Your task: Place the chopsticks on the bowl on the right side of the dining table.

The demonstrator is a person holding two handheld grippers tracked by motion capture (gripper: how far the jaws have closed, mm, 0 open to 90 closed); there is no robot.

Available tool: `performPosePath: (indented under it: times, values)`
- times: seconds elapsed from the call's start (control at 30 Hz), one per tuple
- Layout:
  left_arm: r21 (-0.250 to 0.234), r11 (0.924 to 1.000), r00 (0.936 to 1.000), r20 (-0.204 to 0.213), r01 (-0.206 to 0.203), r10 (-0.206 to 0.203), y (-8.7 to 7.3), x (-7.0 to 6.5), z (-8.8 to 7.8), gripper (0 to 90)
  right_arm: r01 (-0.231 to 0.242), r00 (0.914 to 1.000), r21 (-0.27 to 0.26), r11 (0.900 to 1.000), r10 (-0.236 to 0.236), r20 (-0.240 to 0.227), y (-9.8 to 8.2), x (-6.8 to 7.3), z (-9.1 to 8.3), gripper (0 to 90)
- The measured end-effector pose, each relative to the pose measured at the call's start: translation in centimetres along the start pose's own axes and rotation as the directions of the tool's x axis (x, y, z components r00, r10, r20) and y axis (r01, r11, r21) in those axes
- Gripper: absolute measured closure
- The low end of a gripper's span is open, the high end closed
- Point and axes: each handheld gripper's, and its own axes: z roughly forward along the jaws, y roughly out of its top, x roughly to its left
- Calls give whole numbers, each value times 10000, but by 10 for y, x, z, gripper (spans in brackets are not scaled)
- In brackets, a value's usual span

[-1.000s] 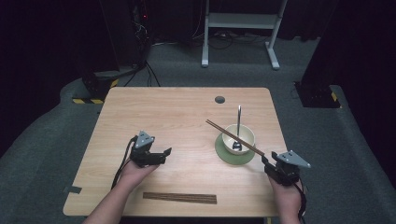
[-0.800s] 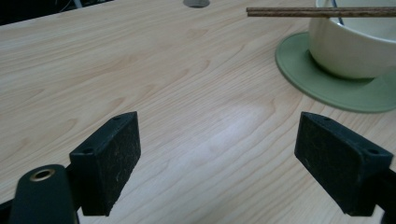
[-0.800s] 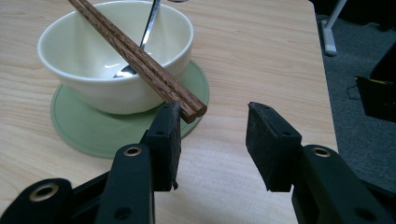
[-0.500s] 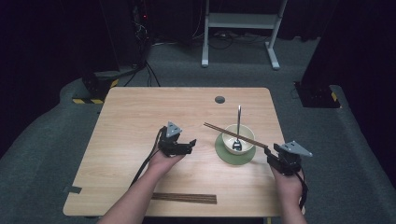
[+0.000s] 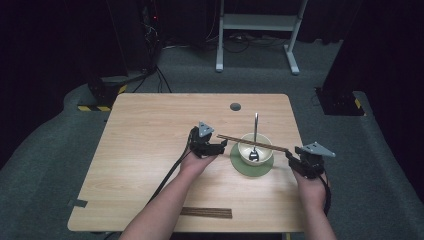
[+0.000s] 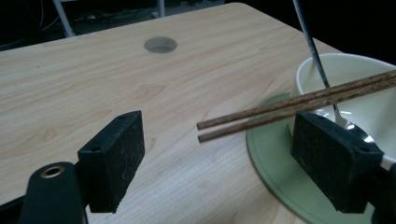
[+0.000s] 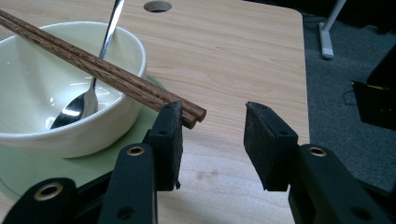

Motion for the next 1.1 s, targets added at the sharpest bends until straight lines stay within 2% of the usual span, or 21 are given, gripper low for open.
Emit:
performPosePath:
  times: [0.13, 0.27, 0.5, 0.6, 0.77, 1.1]
  values:
    - [41, 10000, 10000, 52, 39, -39, 3, -4, 7, 181, 114, 9999, 63, 9999, -114, -63, 2, -1, 4, 571]
    - [92, 9999, 9999, 89, 77, -78, 3, -9, 13, 181, 294, 9988, 75, 9995, -291, -403, 4, 4, 8, 535]
    - [119, 9997, 9993, 300, 212, -215, 1, -14, 15, 188, 541, 9969, 14, 9985, -539, -565, 6, 11, 12, 512]
    - [109, 9999, 9992, 380, 84, -88, -1, -17, 12, 194, 573, 9964, 22, 9984, -571, -621, 5, 14, 13, 512]
    - [-9, 9998, 9989, 427, 203, -203, -6, -20, 3, 196, 669, 9958, 52, 9977, -664, -626, 5, 17, 11, 509]
    - [-8, 10000, 9992, 408, -26, 26, -19, -27, -13, 220, 804, 9947, -1, 9968, -802, -645, 3, 19, 6, 507]
